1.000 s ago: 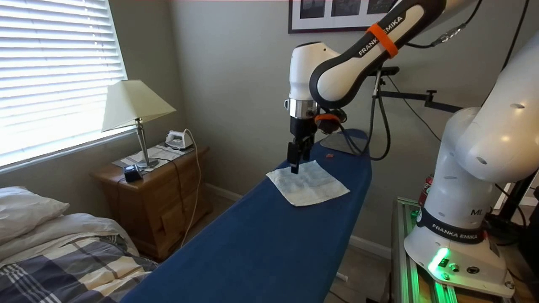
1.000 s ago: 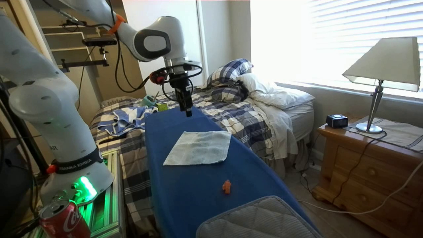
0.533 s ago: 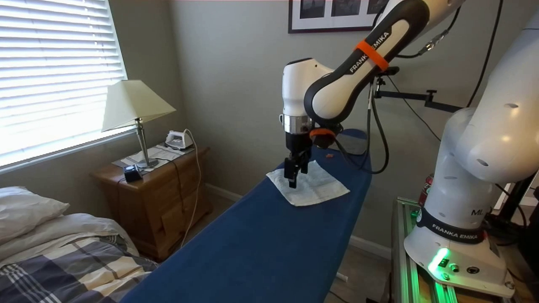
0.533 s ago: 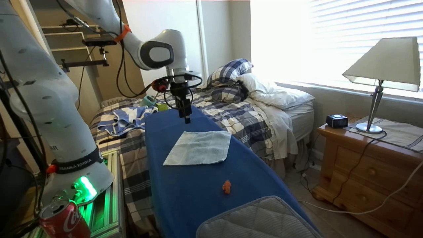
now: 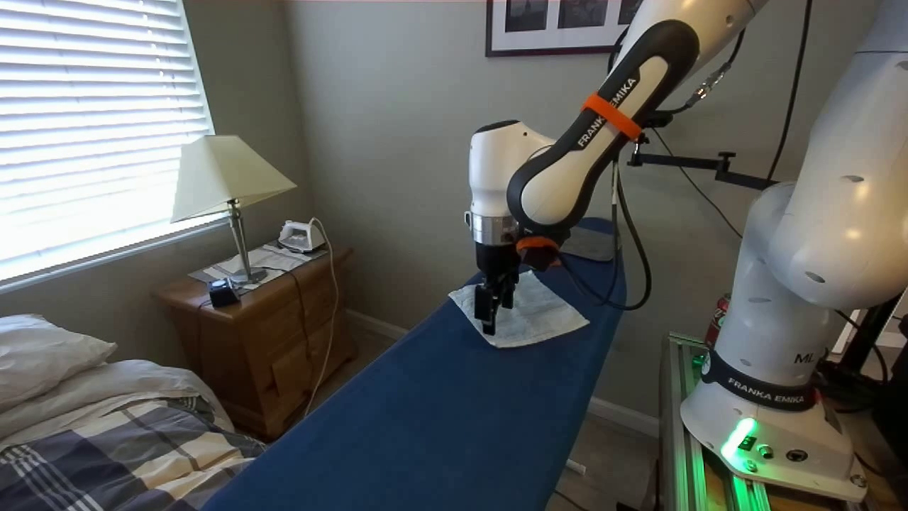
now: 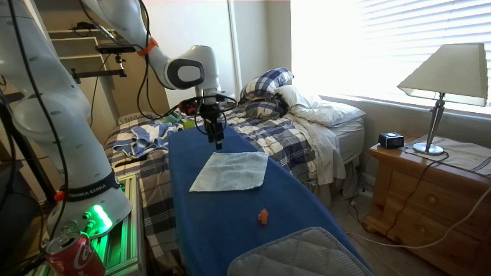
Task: Fold the cloth
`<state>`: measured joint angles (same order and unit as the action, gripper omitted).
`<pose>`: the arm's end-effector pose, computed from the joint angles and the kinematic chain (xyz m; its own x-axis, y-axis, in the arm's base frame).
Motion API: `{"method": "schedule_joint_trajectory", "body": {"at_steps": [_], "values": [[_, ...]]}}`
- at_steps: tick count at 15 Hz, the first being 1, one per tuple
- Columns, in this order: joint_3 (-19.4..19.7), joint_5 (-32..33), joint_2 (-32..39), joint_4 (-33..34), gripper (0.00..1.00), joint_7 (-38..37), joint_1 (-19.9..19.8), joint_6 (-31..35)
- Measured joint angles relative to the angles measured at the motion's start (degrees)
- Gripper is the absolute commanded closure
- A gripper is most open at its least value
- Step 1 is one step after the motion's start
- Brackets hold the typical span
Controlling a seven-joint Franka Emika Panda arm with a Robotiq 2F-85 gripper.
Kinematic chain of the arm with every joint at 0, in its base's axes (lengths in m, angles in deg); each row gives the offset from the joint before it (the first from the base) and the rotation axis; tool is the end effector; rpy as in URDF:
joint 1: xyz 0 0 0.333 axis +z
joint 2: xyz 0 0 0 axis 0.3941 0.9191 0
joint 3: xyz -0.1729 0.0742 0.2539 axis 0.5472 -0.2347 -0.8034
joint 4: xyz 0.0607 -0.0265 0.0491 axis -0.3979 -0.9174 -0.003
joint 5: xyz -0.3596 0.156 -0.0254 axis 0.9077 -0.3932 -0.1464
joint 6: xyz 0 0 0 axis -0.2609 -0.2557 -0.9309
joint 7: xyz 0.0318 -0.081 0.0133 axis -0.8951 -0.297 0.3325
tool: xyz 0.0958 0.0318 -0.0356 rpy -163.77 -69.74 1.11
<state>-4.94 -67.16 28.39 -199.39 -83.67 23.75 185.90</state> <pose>0.4013 0.0358 0.2738 0.9992 -0.0235 -0.0332 -0.0219 -0.9987 0.0454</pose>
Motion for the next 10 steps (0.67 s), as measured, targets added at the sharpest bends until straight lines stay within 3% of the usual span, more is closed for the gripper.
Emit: {"method": "schedule_joint_trajectory", "body": {"at_steps": [9, 10], "values": [[0.0, 0.7, 3.1, -0.1, 0.00, 0.2, 0.1, 0.6], [0.0, 0.7, 3.2, -0.1, 0.13, 0.2, 0.1, 0.7]]}}
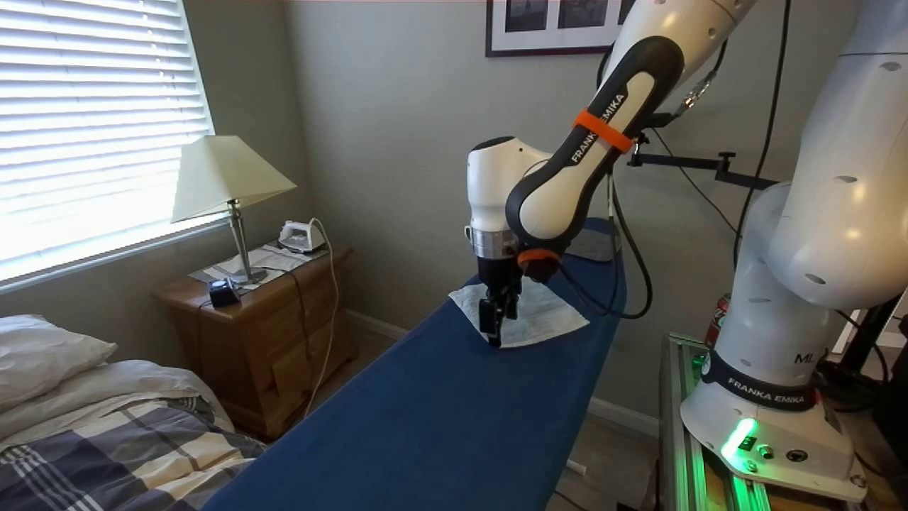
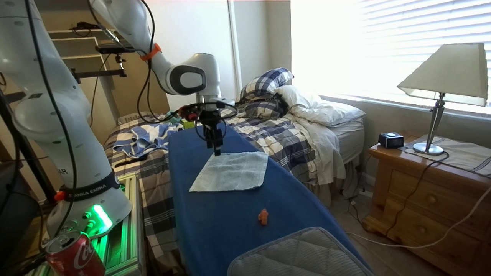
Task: Fold the cloth
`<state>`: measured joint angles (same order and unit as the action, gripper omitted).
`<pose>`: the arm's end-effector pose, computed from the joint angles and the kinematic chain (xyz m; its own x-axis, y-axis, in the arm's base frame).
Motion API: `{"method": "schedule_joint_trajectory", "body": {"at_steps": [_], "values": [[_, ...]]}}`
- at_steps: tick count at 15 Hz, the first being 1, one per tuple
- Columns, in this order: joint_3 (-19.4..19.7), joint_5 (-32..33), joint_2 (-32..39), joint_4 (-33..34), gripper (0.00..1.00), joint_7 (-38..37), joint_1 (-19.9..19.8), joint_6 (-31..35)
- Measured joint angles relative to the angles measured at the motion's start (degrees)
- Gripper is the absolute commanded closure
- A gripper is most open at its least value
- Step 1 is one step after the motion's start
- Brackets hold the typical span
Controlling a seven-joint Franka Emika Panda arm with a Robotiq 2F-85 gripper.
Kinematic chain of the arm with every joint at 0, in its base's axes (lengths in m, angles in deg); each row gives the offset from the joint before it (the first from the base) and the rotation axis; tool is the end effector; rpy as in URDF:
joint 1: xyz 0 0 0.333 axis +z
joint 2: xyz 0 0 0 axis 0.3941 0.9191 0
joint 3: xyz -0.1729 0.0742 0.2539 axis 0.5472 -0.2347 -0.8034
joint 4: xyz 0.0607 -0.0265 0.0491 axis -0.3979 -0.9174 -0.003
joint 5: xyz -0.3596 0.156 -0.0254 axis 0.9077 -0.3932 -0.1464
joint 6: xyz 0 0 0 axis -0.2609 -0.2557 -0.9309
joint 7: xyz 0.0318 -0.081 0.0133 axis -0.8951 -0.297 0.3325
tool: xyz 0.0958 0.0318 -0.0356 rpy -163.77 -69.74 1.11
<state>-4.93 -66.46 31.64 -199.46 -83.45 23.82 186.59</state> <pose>0.3981 0.0364 0.2517 0.9969 -0.0081 -0.0787 -0.0041 -0.9987 0.0512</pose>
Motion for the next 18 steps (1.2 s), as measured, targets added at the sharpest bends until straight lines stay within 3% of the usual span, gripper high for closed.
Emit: {"method": "schedule_joint_trajectory", "body": {"at_steps": [1, 2, 3, 5, 7, 8, 11, 13, 14, 15, 18], "values": [[0.0, 0.0, 0.1, 0.0, 0.19, 0.0, 0.0, 0.2], [0.0, 0.0, 0.2, 0.0, 0.34, 0.1, 0.0, 0.4], [0.0, 0.0, 0.3, 0.0, 0.41, 0.1, 0.0, 0.7], [0.0, 0.2, 0.5, -0.1, 0.44, 0.2, 0.0, 1.2], [0.0, 0.7, 0.8, -0.1, 0.16, 0.2, 0.0, 1.5], [0.0, 0.9, 0.9, -0.1, 0.16, 0.2, 0.0, 1.5], [0.0, 1.0, 1.2, -0.2, 0.00, 0.2, 0.2, 1.7], [0.0, 1.0, 1.2, -0.3, 0.00, 0.3, 0.4, 2.0], [0.0, 1.0, 1.3, -0.4, 0.03, 0.4, 0.5, 2.2], [0.0, 1.0, 1.3, -0.5, 0.19, 0.4, 0.6, 2.4], [0.0, 1.0, 1.5, -1.0, 0.40, 0.7, 0.6, 3.1]]}}
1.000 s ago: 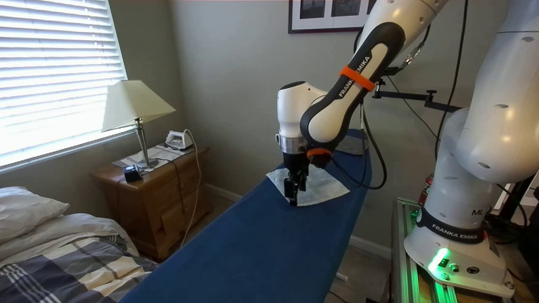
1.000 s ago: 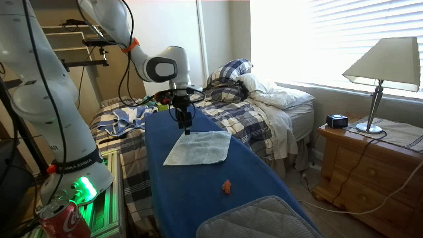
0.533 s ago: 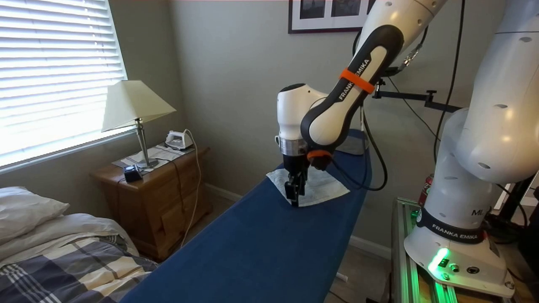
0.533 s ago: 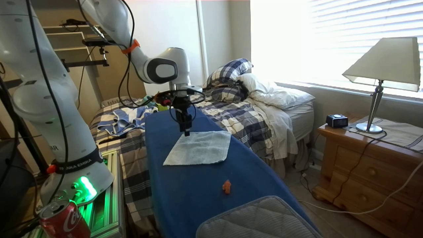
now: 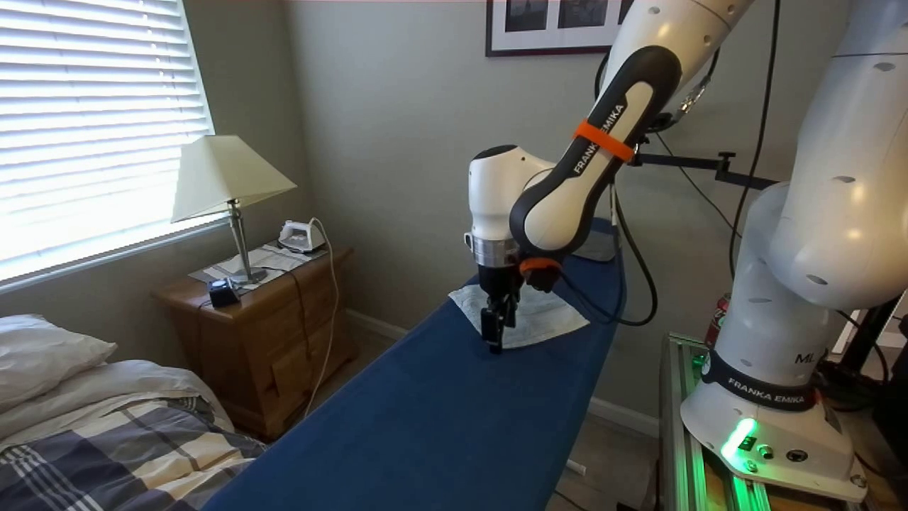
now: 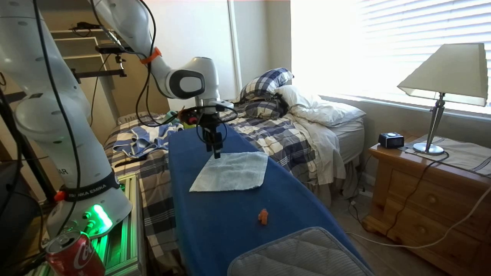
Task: Fold the cloth
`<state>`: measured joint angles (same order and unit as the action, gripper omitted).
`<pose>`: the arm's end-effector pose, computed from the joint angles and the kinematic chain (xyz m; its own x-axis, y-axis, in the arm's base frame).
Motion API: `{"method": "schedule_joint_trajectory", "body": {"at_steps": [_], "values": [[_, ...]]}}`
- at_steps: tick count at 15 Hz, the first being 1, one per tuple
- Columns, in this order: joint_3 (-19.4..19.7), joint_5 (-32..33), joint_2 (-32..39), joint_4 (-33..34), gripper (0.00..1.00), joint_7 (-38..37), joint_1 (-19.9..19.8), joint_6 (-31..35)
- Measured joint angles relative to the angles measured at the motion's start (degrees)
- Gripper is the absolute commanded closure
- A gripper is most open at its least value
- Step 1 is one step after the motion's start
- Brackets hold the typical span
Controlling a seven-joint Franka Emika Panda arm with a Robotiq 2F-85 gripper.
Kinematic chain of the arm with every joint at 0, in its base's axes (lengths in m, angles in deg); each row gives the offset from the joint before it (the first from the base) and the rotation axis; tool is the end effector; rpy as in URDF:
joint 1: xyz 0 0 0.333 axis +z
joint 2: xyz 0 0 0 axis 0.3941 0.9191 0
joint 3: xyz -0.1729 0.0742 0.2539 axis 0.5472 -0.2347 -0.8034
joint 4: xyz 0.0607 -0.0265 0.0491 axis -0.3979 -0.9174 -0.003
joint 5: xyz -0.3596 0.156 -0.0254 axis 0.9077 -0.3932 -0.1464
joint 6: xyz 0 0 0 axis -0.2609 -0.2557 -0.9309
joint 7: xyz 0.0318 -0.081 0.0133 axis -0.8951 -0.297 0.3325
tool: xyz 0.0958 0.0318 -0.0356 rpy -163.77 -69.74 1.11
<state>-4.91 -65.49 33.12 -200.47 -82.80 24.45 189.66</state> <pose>0.3942 0.0413 0.2397 0.9971 0.0305 -0.0691 0.0342 -0.9980 0.0524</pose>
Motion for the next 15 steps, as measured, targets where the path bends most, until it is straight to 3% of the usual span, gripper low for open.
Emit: {"method": "schedule_joint_trajectory", "body": {"at_steps": [7, 13, 15], "values": [[0.0, 0.0, 0.2, -0.4, 0.89, 0.4, 0.0, 0.8], [0.0, 1.0, 0.2, -0.4, 0.90, 0.4, 0.0, 1.1], [0.1, 2.4, 0.1, -0.4, 0.95, 0.3, 0.0, 1.1]]}}
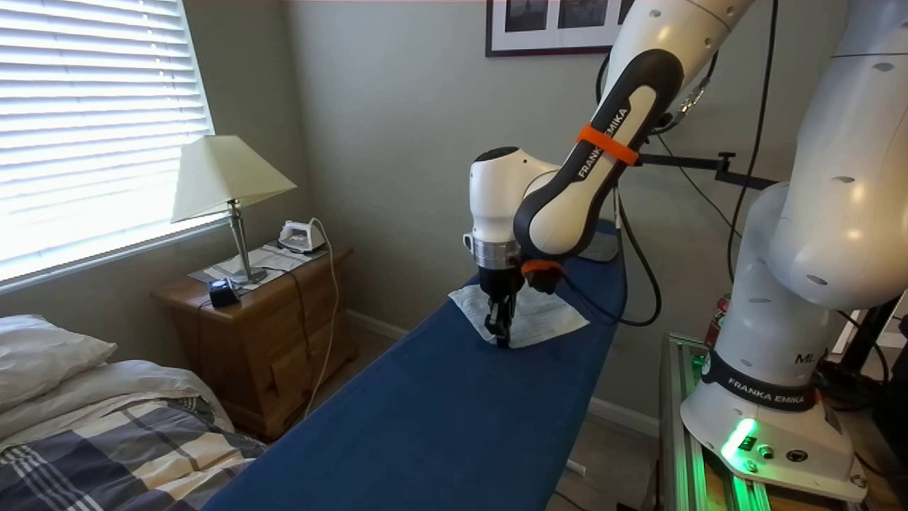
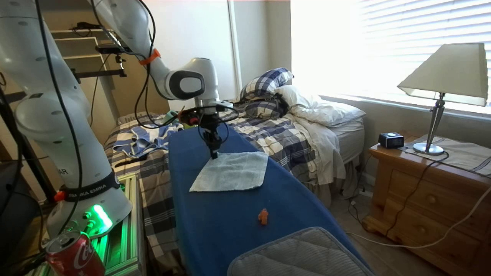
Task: Fold the cloth
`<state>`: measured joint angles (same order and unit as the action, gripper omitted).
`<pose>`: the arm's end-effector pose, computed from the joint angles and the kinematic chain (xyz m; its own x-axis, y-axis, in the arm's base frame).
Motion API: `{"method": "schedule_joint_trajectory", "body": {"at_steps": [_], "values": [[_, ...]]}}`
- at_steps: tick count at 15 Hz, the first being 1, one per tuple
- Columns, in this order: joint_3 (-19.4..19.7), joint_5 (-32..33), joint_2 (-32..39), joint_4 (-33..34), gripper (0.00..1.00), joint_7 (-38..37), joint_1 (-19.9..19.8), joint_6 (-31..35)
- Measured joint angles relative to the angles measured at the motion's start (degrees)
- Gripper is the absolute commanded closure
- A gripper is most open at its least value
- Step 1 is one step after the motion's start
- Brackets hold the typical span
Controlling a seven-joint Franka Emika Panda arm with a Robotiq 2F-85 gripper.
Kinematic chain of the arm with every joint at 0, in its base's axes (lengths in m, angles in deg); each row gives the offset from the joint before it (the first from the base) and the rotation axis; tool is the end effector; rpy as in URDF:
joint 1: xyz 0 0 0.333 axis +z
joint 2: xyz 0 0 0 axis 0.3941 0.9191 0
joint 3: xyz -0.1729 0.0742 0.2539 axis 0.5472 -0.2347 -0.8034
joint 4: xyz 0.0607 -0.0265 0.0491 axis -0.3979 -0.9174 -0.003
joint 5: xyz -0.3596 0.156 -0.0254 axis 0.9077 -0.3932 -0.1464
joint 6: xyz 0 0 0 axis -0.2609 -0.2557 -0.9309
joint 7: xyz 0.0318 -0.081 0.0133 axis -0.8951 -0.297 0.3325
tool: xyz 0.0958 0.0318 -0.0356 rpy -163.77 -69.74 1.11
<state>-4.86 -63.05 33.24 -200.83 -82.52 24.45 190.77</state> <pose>0.3934 0.0419 0.2383 0.9957 0.0720 -0.0578 0.0759 -0.9947 0.0694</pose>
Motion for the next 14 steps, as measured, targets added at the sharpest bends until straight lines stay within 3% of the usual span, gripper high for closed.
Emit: {"method": "schedule_joint_trajectory", "body": {"at_steps": [6, 14], "values": [[1.7, 4.9, -2.6, 0.1, 0.97, 0.0, -1.0, -0.4], [4.1, 5.5, -8.2, -0.1, 0.97, 0.2, -4.0, -4.0]]}}
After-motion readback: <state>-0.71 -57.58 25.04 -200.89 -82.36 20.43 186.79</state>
